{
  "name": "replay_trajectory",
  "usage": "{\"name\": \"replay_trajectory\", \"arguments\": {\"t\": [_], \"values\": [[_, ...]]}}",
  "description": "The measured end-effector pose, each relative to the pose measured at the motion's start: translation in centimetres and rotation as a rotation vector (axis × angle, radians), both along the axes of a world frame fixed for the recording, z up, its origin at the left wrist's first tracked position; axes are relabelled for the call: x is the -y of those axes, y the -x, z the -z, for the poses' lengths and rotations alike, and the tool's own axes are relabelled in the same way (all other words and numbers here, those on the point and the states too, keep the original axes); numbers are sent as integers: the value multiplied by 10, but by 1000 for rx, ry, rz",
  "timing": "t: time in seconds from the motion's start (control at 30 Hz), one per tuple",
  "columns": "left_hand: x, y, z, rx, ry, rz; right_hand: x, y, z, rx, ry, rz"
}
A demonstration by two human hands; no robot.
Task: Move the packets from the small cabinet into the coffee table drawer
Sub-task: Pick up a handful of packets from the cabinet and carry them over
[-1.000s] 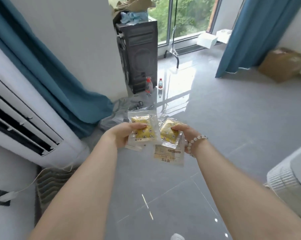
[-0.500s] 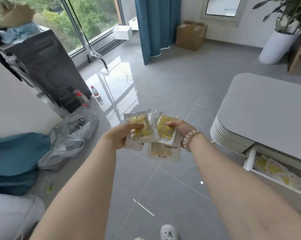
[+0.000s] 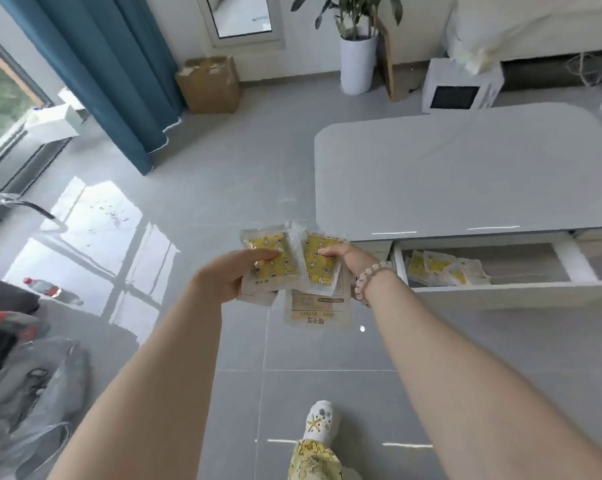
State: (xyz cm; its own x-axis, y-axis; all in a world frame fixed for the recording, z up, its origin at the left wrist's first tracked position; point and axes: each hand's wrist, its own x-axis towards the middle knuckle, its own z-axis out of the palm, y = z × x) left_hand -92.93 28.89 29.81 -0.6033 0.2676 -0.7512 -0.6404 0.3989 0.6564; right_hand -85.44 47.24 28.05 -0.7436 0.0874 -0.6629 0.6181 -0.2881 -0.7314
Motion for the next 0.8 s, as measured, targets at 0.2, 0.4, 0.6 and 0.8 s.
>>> {"name": "replay_trajectory", "arguments": {"t": [0.2,0.4,0.6,0.8], "values": [[-78,46,18,46,-17,240,-61,3,11,65,-85,211],[-142,91,26,40,-21,433,-107,19,18,60,-89,362],[-207,97,25,74,-6,592,-144,3,29,81,-23,559],[-280,70,33,138,-17,696,-191,-35,34,49,127,757]]}}
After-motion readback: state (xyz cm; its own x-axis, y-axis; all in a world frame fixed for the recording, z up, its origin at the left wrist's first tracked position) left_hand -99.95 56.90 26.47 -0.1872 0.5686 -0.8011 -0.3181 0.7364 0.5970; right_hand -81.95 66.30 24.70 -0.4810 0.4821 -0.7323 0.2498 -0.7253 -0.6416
